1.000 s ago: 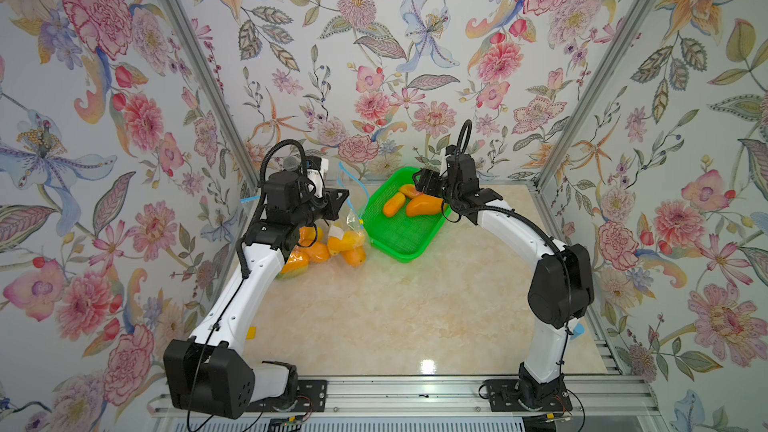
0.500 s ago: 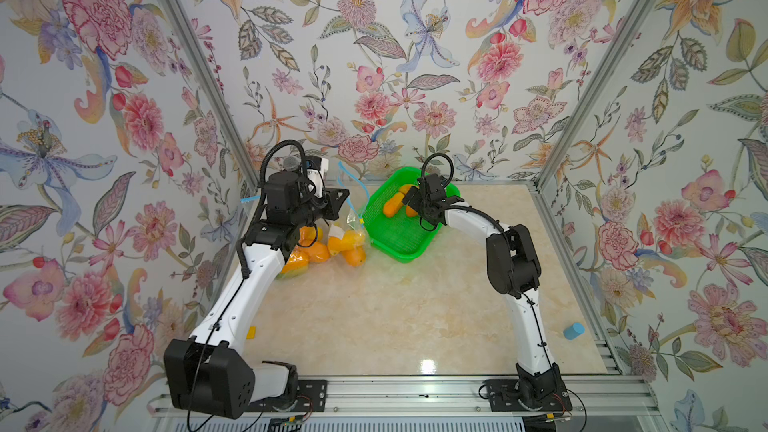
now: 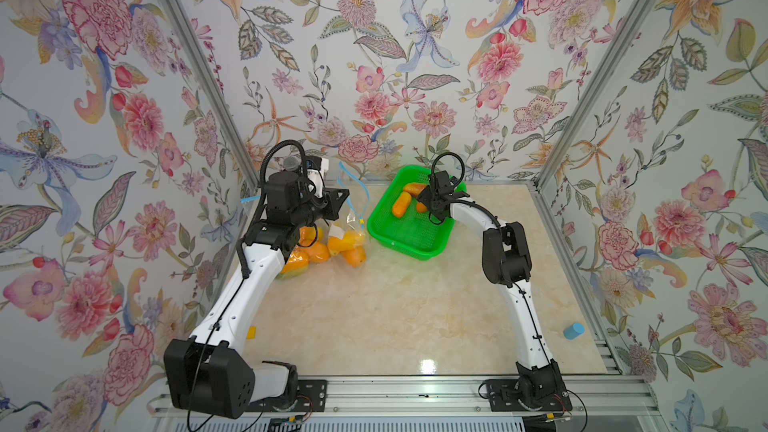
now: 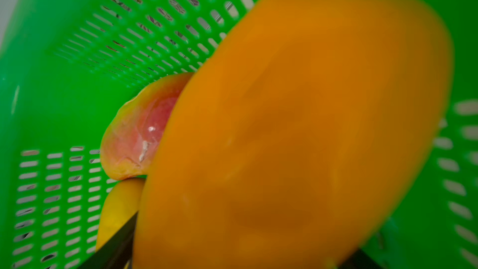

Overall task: Place the mango in a zip-top bag and seal the zipper
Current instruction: Pick up the mango from the basket, then place the mango in the zipper food storage bag.

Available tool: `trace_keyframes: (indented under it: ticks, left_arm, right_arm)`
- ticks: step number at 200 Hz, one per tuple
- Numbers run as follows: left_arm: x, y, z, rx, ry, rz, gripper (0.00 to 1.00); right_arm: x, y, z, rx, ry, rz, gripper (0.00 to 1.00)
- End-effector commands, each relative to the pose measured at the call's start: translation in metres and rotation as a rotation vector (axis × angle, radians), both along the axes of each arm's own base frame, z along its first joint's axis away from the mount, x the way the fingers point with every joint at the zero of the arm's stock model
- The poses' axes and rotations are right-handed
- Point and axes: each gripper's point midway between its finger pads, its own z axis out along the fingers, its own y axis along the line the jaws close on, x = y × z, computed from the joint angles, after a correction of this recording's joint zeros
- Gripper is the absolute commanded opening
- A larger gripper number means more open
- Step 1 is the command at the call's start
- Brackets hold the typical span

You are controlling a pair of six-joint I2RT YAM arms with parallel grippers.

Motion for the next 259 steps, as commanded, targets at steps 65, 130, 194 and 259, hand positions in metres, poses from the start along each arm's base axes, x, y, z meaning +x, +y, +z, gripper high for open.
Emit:
trace_keyframes:
  ticks: [65,130,194,259]
  left_arm:
    - [0.001,0.002,0.011,0.009,-0.041,-0.001,0.00]
    - [0.000,0.000,0.013,0.001,-0.041,0.000,0.00]
    - [-0.003,-0.028,0.017,0.003,-0.046,-0.057,0.00]
    - [-0.010,-0.063,0.019,0.002,-0.056,-0.161,0.00]
  right_arm:
    - [-0.052,-0.018,0.028,-0.172,0.042,0.280,0.34]
    - [-0.145,-0.039,0.029,-0.164,0.045,0.472,0.25]
    - [-0.191,-0.040,0.092,-0.174,-0.145,0.571,0.20]
    - [-0.188,0.031,0.268,-0.110,-0.719,0.657,0.17]
